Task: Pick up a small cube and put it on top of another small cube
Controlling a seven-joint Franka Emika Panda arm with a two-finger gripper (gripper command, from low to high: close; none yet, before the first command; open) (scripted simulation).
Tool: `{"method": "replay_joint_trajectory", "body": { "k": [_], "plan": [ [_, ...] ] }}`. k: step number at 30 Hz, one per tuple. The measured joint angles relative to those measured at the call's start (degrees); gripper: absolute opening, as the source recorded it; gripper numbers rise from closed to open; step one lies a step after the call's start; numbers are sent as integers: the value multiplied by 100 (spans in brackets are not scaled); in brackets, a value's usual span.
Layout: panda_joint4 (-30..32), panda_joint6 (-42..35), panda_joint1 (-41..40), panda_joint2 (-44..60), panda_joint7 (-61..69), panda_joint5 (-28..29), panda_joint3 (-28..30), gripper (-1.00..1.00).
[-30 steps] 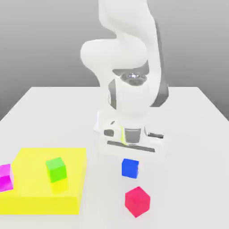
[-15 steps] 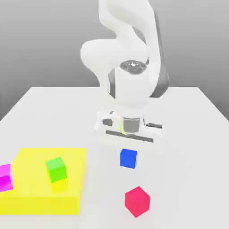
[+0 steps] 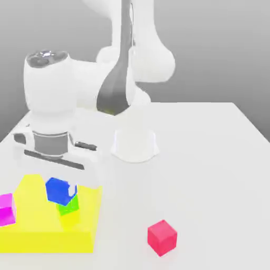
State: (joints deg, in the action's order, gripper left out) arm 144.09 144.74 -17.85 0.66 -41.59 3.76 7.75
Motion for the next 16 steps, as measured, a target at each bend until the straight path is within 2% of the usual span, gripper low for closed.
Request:
{"method": "replay_joint_trajectory", "body": {
  "k": [6, 10, 11, 16],
  "plan": [
    [-906, -721, -754, 192, 1417, -399, 259, -100],
    [-957, -217, -847, 757, 1804, -648, 221, -100],
    [-929, -40, -861, 910, 1842, -691, 208, 100],
    [-929, -40, -861, 910, 1842, -692, 208, 100]
  ]
}}
